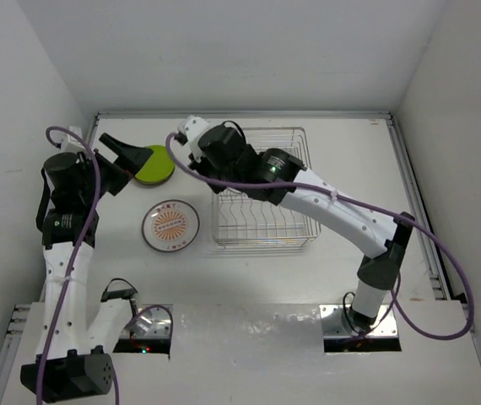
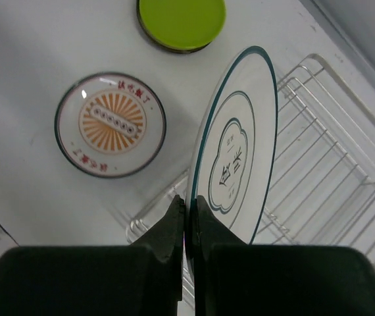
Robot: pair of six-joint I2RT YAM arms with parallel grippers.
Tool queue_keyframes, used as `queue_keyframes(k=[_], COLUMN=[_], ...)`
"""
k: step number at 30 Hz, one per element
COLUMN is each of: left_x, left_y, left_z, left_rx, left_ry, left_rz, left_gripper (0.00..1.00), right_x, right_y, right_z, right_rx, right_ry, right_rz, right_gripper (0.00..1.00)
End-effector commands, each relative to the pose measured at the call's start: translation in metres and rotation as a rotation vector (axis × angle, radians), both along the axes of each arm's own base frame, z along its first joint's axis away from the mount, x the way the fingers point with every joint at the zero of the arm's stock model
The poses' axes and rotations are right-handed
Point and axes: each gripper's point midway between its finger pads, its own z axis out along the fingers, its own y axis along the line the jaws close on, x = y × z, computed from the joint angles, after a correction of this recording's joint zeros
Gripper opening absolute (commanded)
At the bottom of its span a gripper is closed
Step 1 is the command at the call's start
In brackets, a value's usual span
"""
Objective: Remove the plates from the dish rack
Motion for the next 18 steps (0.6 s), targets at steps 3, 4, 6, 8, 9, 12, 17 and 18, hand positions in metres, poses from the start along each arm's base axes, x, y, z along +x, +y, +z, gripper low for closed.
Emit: queue_keyframes(k=[3,4,6,8,9,12,17,18], left_x=[-0.017,-0.019,-0.024,-0.027,-0.028,-0.029,-0.029,-0.030], left_y=[-0.058,-0.060,-0.065,-0.065,-0.064,-0.065,-0.066,-0.067], left_z=[0.030,0.035,0.031,0.026,0.020,0.005,-0.022,-0.027], left_rx=[-0.298,-0.308,-0.335,-0.323,-0.322,-0.307,-0.295,-0.293], left_ry=[-0.062,-0.084,-0.067,-0.063,-0.039,-0.006,0.054,0.067], left_rz=[-0.291,-0.309,-0.334,-0.336,-0.327,-0.334,-0.356,-0.357], left_gripper=[0.99,0.98,0.97,0.96,0.96,0.94,0.84,0.79], right_x=[-0.041,-0.052,-0.048,-0.054,-0.055,-0.070,-0.087,-0.086], right_y=[-0.010,-0.009,-0.020,-0.017,-0.017,-0.005,0.023,0.026], right_z=[0.026,0.022,0.027,0.030,0.033,0.035,0.040,0.047], right_rx=[-0.314,-0.342,-0.426,-0.417,-0.413,-0.416,-0.450,-0.449], right_ry=[-0.370,-0.431,-0.526,-0.566,-0.586,-0.672,-0.782,-0.792], right_rz=[0.270,0.283,0.232,0.233,0.225,0.267,0.309,0.296], right_gripper=[0.00,0.00,0.00,0.00,0.00,0.00,0.00,0.00])
